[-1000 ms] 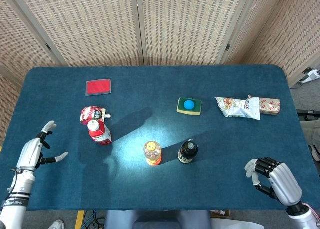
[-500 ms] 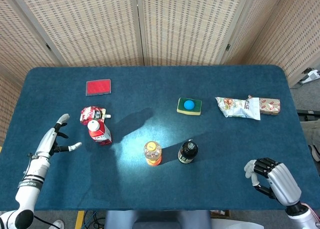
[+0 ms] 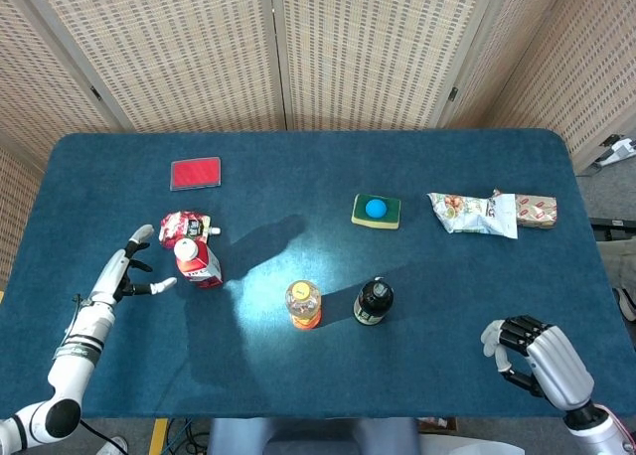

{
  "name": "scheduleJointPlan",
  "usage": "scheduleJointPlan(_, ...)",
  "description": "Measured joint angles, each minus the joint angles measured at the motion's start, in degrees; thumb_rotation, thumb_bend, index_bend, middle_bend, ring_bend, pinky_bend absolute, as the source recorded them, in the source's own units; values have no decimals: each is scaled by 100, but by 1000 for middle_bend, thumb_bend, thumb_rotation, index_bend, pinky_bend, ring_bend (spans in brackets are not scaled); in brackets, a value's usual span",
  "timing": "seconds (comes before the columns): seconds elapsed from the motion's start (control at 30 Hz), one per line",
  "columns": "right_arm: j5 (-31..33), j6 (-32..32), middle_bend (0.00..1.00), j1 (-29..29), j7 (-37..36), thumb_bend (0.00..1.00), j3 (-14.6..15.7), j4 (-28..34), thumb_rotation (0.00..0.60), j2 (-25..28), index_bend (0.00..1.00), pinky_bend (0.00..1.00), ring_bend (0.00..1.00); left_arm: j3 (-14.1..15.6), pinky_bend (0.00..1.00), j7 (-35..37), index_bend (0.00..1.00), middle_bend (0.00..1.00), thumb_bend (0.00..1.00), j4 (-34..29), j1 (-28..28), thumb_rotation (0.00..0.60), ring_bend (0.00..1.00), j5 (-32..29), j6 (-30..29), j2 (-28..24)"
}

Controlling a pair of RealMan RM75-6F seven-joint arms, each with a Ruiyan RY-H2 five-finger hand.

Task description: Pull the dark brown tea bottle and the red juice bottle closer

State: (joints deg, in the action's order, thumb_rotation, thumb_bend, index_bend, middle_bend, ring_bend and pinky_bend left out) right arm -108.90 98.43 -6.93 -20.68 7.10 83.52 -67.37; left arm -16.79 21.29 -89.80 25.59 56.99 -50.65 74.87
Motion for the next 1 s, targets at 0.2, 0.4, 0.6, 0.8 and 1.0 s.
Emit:
scheduleJointPlan(0.2,5,-44,507,-10,2,273,-4,-6,600,-3,598,522,475,-11,330,90,49,52,65,64,80,600,115,-9,52,189)
scheduleJointPlan(0.4,-2,-23,507,-1,-17,273,-11,-5,600,6,598,522,475,-104,330,346,83,52,65,83,147,600,117,-56,159,328)
scheduleJointPlan(0.6,-51,1,507,12,-23,272,5,-3,600,14,598,522,475,-123,330,258,107,53,65,16,212,600,129,-51,110,414)
scheduleJointPlan(0.8,-64,29,507,23,-35,273,3,-6,600,23,598,522,475,-135,330,134,175,115,65,56,309,600,180,-236,137,530)
scheduleJointPlan(1.0,-75,1,507,16,-26,273,8,-11,600,27,598,522,475,-129,341,-43,319,179,65,16,386,600,217,-411,174,563)
